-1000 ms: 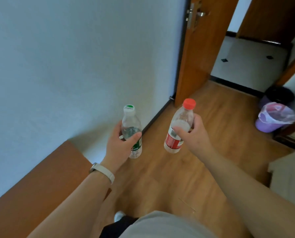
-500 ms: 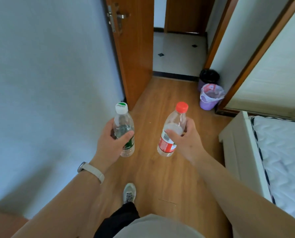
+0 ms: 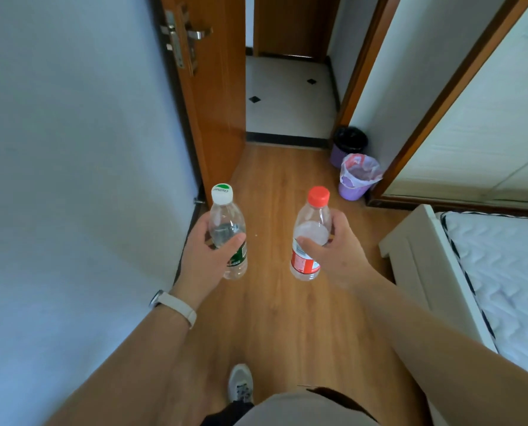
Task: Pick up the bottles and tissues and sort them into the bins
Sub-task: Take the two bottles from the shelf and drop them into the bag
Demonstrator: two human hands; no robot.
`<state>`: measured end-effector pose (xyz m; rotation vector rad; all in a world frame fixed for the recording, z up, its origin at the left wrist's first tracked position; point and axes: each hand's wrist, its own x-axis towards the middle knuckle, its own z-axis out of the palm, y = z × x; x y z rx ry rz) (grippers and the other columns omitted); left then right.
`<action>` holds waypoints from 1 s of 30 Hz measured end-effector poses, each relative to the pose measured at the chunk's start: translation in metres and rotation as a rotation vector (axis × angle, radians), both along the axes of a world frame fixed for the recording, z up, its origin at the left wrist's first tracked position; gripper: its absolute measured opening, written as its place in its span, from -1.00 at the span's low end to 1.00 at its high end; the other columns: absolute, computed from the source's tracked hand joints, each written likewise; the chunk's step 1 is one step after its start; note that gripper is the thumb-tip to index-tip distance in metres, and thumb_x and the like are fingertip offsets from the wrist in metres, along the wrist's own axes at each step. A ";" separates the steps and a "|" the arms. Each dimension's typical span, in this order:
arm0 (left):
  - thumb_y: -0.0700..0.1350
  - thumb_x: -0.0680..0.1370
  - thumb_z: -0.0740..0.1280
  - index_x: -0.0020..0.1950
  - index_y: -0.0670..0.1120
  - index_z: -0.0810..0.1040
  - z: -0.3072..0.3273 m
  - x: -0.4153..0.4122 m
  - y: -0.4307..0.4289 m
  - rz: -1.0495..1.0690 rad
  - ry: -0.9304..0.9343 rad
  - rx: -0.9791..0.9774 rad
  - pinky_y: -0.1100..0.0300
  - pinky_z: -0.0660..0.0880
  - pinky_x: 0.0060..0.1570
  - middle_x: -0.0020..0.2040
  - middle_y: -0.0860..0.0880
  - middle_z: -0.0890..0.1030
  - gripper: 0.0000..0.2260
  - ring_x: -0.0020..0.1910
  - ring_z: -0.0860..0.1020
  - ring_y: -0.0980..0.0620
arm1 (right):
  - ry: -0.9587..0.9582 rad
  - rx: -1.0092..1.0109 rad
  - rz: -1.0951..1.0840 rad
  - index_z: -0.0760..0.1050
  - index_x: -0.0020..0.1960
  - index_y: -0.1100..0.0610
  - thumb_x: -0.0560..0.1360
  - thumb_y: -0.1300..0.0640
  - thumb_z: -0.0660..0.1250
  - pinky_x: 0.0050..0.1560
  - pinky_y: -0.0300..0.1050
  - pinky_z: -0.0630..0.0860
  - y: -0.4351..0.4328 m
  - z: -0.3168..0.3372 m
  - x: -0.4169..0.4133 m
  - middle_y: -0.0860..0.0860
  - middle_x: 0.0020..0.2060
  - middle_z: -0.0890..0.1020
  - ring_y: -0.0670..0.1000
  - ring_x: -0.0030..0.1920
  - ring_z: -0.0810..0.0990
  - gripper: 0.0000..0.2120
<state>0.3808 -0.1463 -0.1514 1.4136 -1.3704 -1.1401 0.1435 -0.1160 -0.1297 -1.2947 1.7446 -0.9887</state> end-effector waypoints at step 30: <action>-0.05 0.49 0.45 0.29 0.00 0.41 0.001 -0.240 -0.303 -0.306 -0.133 0.018 0.34 0.51 -0.09 0.09 0.15 0.54 -0.58 0.03 0.55 0.28 | -0.112 0.065 -0.337 0.27 0.15 -0.19 0.39 0.00 0.49 -0.23 -0.31 0.46 -0.240 -0.028 -0.249 -0.22 -0.01 0.51 -0.16 -0.06 0.55 -0.51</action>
